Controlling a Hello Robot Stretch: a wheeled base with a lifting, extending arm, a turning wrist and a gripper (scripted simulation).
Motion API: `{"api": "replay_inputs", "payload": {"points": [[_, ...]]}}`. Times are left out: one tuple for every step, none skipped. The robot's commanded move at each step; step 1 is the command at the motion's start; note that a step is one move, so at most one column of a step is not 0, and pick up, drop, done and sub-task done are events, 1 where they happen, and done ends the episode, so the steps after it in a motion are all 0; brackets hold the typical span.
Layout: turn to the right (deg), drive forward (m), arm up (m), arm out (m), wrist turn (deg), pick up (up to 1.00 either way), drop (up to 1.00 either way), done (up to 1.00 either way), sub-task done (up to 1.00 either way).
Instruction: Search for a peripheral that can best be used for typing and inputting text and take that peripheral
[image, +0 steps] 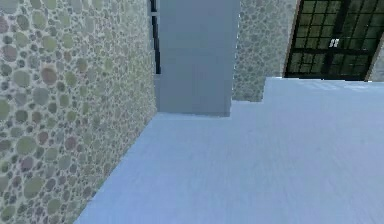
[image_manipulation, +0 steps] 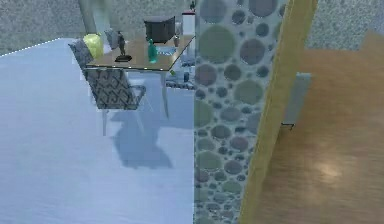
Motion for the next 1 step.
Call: {"api": "replay_inputs", "payload": {"points": [[45.0, 0.00, 0.00, 0.00, 0.0, 0.00, 0.00, 0.00, 0.00]]}}
